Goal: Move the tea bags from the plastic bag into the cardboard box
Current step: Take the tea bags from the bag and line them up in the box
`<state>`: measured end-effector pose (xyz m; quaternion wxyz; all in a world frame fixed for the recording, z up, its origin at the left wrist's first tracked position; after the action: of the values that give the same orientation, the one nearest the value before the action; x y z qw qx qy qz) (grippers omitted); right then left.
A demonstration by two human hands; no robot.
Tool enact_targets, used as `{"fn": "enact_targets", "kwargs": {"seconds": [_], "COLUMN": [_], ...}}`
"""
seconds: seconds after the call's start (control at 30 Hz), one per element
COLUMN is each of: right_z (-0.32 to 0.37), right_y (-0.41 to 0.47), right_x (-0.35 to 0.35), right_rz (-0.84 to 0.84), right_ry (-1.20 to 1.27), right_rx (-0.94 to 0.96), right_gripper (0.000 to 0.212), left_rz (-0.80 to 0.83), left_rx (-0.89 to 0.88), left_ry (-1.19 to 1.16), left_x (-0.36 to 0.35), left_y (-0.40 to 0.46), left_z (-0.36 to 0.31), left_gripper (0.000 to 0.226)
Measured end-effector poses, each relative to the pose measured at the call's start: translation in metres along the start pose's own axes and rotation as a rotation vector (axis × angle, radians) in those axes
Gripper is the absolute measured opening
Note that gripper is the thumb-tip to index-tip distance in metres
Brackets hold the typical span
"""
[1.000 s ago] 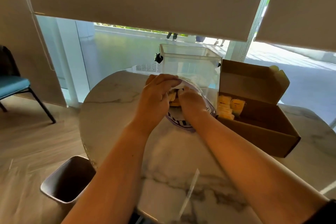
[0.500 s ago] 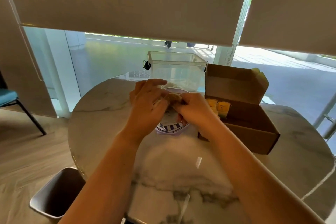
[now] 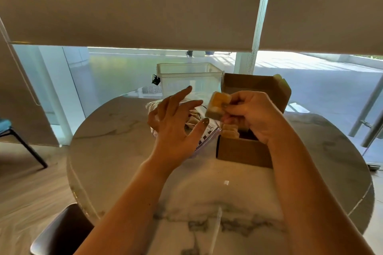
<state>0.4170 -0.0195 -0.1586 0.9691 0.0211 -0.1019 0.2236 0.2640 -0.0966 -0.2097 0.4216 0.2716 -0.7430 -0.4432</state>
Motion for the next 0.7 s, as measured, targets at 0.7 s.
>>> {"fn": "enact_targets", "kwargs": {"seconds": [0.7], "right_z": [-0.050], "right_y": [0.085], "right_x": [0.041], "right_rz": [-0.473], "right_ry": [-0.783], "right_rx": [-0.364], "right_gripper": [0.004], "left_rz": [0.615], "left_rx": [-0.175], "left_ry": [0.117], "left_x": [-0.025], "left_y": [-0.008], "left_z": [-0.021], "left_gripper": [0.038]}}
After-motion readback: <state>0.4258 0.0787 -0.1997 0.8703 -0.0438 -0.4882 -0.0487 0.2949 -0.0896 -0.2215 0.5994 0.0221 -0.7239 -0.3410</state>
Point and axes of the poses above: each hand's wrist, its own y-axis towards the middle knuckle, its own x-axis out of the back of the hand, z = x × y, the point moved 3 cm from there along y, towards the middle knuckle, and after that the axes turned 11 degrees about -x, right-handed, at the moved point
